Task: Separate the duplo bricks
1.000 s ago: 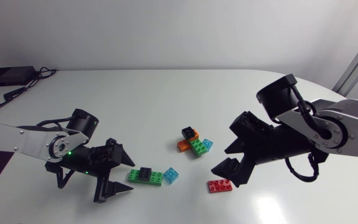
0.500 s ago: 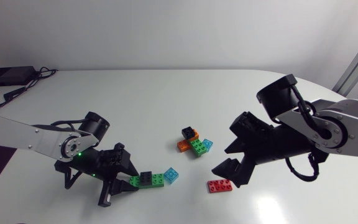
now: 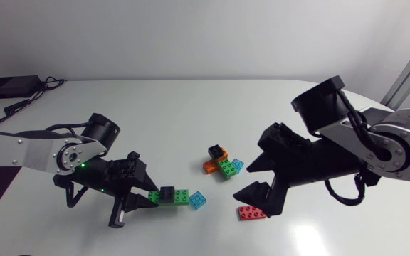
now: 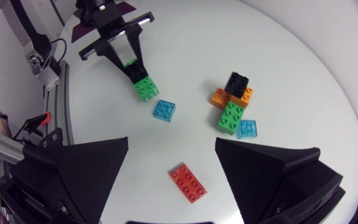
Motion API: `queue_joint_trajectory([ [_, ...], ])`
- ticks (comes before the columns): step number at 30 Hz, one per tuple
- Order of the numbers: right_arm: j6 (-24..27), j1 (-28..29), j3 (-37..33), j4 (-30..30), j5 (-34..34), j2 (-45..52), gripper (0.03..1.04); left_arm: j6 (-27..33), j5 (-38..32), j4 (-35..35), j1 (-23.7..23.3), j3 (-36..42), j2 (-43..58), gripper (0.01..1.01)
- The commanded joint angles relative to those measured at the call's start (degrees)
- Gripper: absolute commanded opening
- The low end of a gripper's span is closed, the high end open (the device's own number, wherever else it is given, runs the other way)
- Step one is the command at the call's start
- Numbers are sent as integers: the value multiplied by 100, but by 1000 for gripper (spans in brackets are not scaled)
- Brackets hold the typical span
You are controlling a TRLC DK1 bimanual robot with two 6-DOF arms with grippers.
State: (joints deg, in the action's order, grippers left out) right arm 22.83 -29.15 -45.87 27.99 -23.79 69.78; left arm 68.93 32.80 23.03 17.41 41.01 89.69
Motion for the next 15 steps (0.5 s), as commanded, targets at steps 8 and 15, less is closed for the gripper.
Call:
queue_joint_trajectory([
  [8, 310, -1067, -801, -74, -55, 510, 1007, -485, 78, 466, 720, 240, -707, 257],
  [15, 600, -1489, -898, -197, -29, 976, 1007, -670, 78, 519, 1028, 355, -804, 257],
])
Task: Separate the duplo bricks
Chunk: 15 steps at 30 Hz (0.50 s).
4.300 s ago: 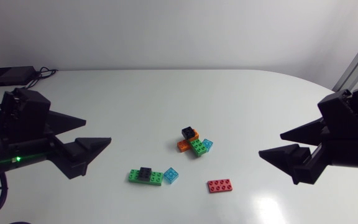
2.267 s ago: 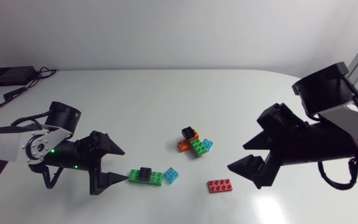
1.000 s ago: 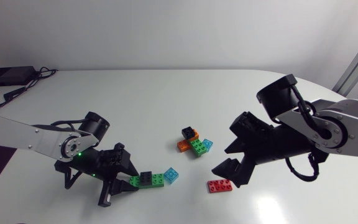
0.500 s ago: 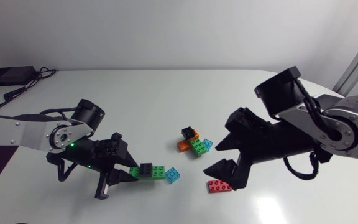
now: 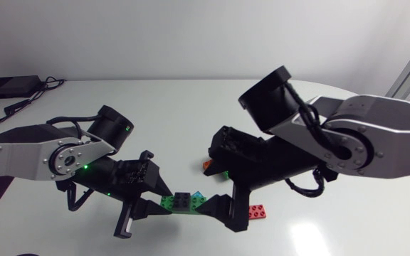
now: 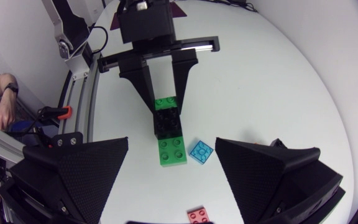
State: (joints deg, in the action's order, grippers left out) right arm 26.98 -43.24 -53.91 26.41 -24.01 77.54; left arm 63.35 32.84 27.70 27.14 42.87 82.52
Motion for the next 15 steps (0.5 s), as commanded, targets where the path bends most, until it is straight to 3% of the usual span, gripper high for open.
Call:
queue_joint_trajectory([
  [1, 211, -114, -85, -66, 10, 271, 1007, -121, 82, 51, 55, 186, -87, 257],
  [15, 281, -624, -181, -576, 670, 860, 997, -192, 223, 68, 29, 327, -61, 257],
])
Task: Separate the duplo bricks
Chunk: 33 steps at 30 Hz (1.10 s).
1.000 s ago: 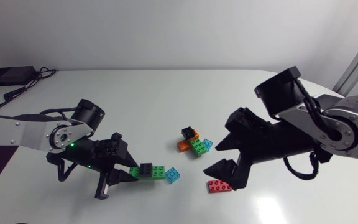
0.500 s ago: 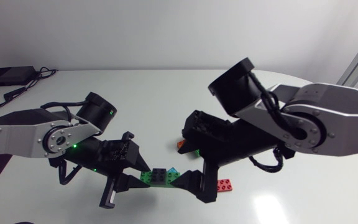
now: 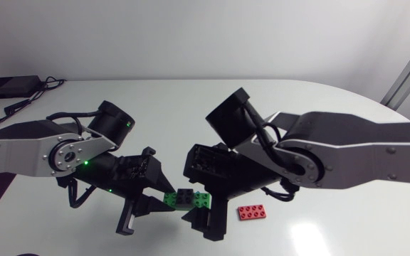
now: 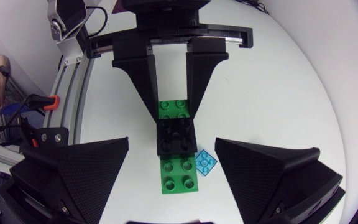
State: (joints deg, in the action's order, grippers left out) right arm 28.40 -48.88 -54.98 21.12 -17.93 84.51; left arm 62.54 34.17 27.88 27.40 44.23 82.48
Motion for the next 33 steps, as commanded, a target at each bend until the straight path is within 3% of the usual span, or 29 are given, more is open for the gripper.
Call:
queue_joint_trajectory([
  [1, 139, -60, -48, -126, 62, 180, 993, -120, 107, 51, 11, 200, -56, 257],
  [10, 139, -95, 110, -284, 167, 127, 897, -120, 107, 51, 73, 227, 67, 257],
  [16, 157, -121, 251, -390, 203, 83, 664, -128, 107, 51, 108, 235, 102, 257],
  [21, 227, -165, 365, -504, 361, 13, 313, -128, 107, 51, 108, 227, 111, 257],
  [33, 297, -315, 453, -504, 475, -260, 249, -120, 107, 51, 161, 130, 163, 257],
])
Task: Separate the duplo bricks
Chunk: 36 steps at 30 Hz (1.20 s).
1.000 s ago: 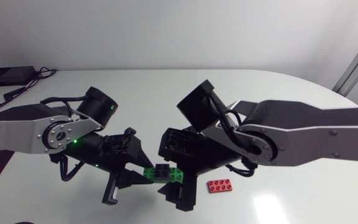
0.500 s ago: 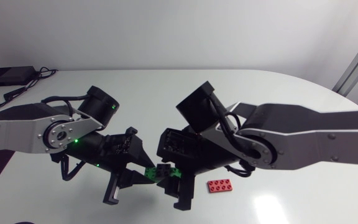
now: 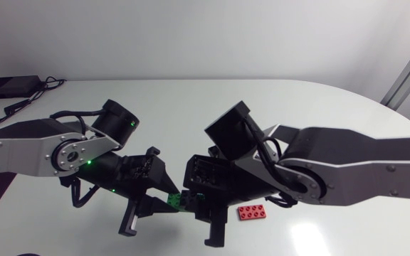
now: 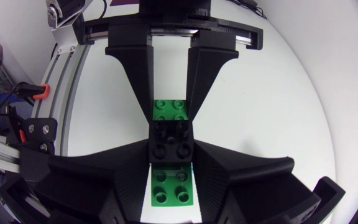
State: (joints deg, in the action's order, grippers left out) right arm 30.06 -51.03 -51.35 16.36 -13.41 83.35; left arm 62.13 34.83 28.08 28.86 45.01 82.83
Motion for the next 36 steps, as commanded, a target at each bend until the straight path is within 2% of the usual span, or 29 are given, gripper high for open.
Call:
queue_joint_trajectory([
  [1, 114, -101, 73, -19, 31, -153, 251, -78, 33, 31, 23, 43, 137, 257],
  [10, -71, 66, -191, 271, -329, -56, 257, -148, -249, -162, 234, -142, 102, 257],
  [18, -106, 49, -103, 201, -276, -65, 282, -157, -284, -171, 243, -186, 41, 257],
  [22, -115, 49, -50, 218, -259, -73, 716, -166, -284, -171, 260, -168, 5, 257],
  [26, -115, 49, -41, 236, -259, -109, 887, -201, -292, -171, 287, -151, -12, 257],
  [36, -115, 66, -59, 280, -206, -144, 900, -236, -310, -171, 313, -142, -12, 257],
])
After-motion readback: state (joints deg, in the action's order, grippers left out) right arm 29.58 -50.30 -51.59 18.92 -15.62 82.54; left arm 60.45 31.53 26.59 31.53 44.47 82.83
